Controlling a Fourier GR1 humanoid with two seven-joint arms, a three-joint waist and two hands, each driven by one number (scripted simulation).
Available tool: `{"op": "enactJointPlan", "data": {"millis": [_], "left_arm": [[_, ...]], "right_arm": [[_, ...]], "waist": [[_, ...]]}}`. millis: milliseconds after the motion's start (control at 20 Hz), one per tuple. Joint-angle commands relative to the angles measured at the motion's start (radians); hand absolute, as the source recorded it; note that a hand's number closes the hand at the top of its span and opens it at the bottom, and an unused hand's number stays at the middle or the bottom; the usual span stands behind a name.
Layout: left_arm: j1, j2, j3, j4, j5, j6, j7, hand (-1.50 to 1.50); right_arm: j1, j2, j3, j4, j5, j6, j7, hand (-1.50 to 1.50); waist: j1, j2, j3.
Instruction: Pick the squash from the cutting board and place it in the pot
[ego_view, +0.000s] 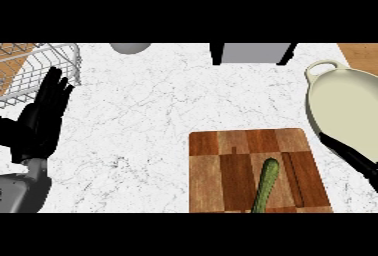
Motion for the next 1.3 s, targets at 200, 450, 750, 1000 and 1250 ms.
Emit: {"op": "enactJointPlan", "data": {"millis": [200,450,750,1000,1250], "left_arm": [[0.012,-0.024,-0.008,-0.018,-0.035,0.003,-0.009,0.00],[0.049,-0.027,0.048,-0.028,-0.027,-0.060,-0.018,0.00],[0.030,-0.039,0.072,-0.064,-0.058,-0.067,0.043,0.00],[-0.049,-0.101,0.033,-0.052,-0.114,-0.012,0.121,0.00],[0.066,-0.099,0.094,-0.094,-0.104,-0.086,0.049,0.00]], "right_arm": [[-0.167,0.030,0.191,-0.140,0.101,0.139,0.464,-1.50],[-0.153,0.166,0.245,-0.083,0.202,0.159,0.455,-1.50],[-0.180,0.268,0.281,-0.097,0.285,0.208,0.574,-1.50],[-0.135,0.279,0.263,0.007,0.388,0.177,0.508,-1.50],[-0.120,0.343,0.244,0.064,0.459,0.160,0.437,-1.50]], "waist": [[0.018,0.002,0.002],[0.004,0.000,0.003],[0.004,0.000,0.003],[0.000,0.000,0.004],[0.002,-0.001,0.003]]}}
